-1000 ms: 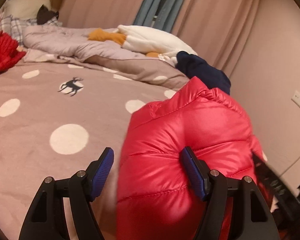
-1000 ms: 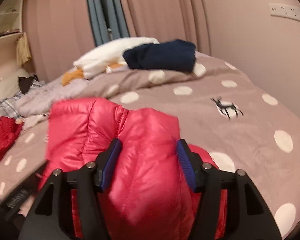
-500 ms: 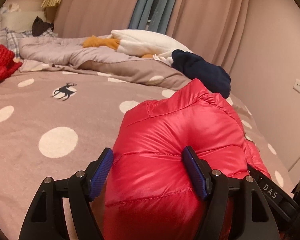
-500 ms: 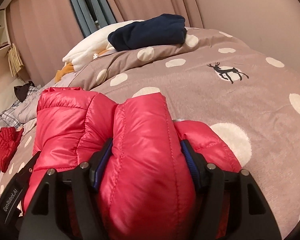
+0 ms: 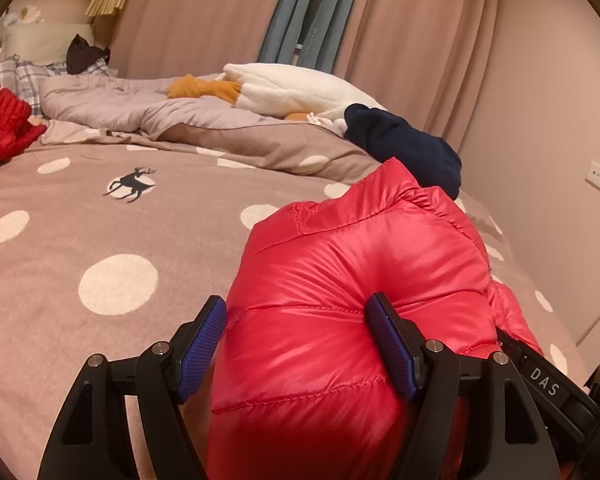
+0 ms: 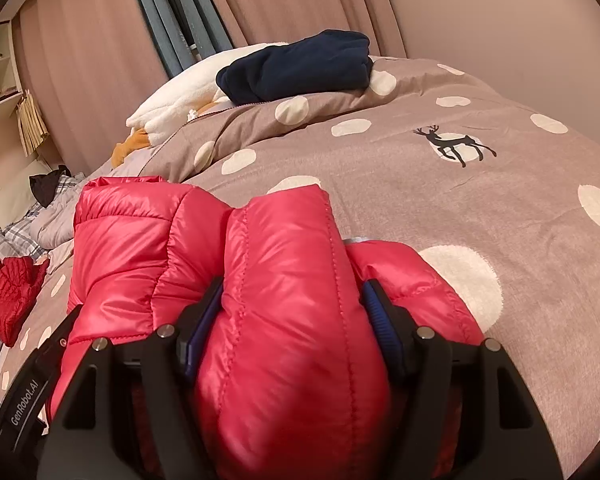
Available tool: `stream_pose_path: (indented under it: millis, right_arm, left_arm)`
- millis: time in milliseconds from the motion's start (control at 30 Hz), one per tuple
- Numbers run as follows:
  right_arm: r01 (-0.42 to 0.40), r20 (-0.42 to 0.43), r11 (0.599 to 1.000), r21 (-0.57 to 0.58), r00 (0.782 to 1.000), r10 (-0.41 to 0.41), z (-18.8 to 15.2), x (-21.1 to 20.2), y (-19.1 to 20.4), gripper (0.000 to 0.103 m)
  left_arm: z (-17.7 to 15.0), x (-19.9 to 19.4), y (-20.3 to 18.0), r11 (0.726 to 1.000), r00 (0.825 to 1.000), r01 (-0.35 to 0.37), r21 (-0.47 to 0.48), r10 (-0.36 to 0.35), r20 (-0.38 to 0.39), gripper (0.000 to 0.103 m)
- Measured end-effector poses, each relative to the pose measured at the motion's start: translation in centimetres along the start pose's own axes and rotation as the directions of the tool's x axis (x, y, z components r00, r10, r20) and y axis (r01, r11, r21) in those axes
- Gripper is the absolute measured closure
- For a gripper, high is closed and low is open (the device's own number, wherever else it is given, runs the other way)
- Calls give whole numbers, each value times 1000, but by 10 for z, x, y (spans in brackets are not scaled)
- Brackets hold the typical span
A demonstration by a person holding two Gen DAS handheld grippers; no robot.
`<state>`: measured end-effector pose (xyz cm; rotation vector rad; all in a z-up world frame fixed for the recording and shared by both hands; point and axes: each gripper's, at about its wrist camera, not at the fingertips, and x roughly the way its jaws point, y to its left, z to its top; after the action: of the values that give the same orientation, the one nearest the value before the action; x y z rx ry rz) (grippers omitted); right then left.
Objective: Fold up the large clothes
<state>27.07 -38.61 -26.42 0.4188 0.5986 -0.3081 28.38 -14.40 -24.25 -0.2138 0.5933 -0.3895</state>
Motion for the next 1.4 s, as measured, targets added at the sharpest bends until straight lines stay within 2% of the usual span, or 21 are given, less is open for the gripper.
stream_pose_path:
  millis: [300, 467, 600, 700, 767, 800, 833, 867, 900, 933, 1000, 1033, 1067, 1133, 1233, 1267, 1333, 1367, 1400]
  right_arm:
    - [-4, 6, 1000, 5, 1000, 4, -3, 4, -5, 35]
    - [4, -7, 1000, 3, 1000, -4, -3, 10, -4, 34]
    - [0, -10, 1000, 8, 1000, 0, -2, 10, -6, 32]
    - [23, 4, 1000, 8, 1000, -23, -2, 6, -5, 24]
    - [28, 4, 999, 16, 1000, -28, -1, 5, -7, 18]
    - [31, 1, 999, 22, 1000, -31, 0, 4, -8, 16]
    - [36, -5, 999, 33, 999, -35, 1, 1, -9, 10]
    - [46, -16, 998, 40, 999, -45, 1, -4, -10, 3]
    - [55, -27, 997, 46, 998, -53, 0, -11, -11, 0]
    - [48, -30, 997, 53, 998, -47, -1, -24, -13, 0]
    - [-14, -17, 996, 84, 1000, 15, -8, -52, -20, 0]
    - [-44, -15, 993, 105, 999, 46, -12, -68, -25, 0]
    - [-51, -16, 992, 118, 998, 53, -16, -77, -29, 0]
    - [-41, -16, 989, 141, 999, 43, -24, -94, -37, 0]
    - [-12, -48, 985, 172, 999, 21, -38, -105, -48, 0]
    - [-17, -57, 983, 182, 998, 28, -42, -105, -51, 0]
    - [-52, -72, 974, 221, 995, 69, -51, -102, -57, 0]
    - [-80, -84, 963, 259, 991, 105, -55, -99, -61, 0]
    - [-113, -93, 948, 297, 985, 146, -59, -95, -64, 0]
  left_arm:
    - [-5, -1, -8, 999, 999, -39, 35, 37, 40, 30]
    - [-5, 4, -6, 999, 999, -41, 27, 40, 36, 30]
    - [-4, 3, -4, 998, 997, -58, 16, 57, 44, 25]
    - [-4, 0, -3, 997, 996, -83, -1, 83, 45, 14]
    - [-1, -1, 6, 997, 997, -68, -47, 69, 23, 8]
    - [0, -2, 12, 996, 999, -34, -77, 34, 6, 7]
    - [2, -4, 24, 992, 999, 25, -122, -29, -28, 7]
    - [3, -6, 39, 977, 992, 88, -194, -104, -74, 7]
    - [3, -7, 49, 962, 984, 121, -246, -149, -100, 7]
    - [3, -12, 67, 926, 966, 170, -336, -224, -128, 7]
    - [-1, -26, 99, 845, 932, 257, -469, -346, -111, 7]
    - [-3, -34, 110, 818, 924, 283, -501, -373, -87, 4]
    - [-4, -41, 120, 802, 918, 306, -513, -391, -64, 2]
    - [-9, -58, 133, 804, 914, 342, -486, -405, -26, 1]
    - [-19, -67, 141, 813, 909, 364, -454, -416, -18, 1]
    - [-22, -66, 143, 805, 905, 369, -465, -426, -19, 1]
    - [-28, -56, 146, 767, 886, 380, -517, -463, -36, 1]
    - [-30, -49, 144, 759, 876, 377, -531, -478, -60, 1]
    - [-30, -48, 144, 767, 876, 374, -522, -477, -74, 1]
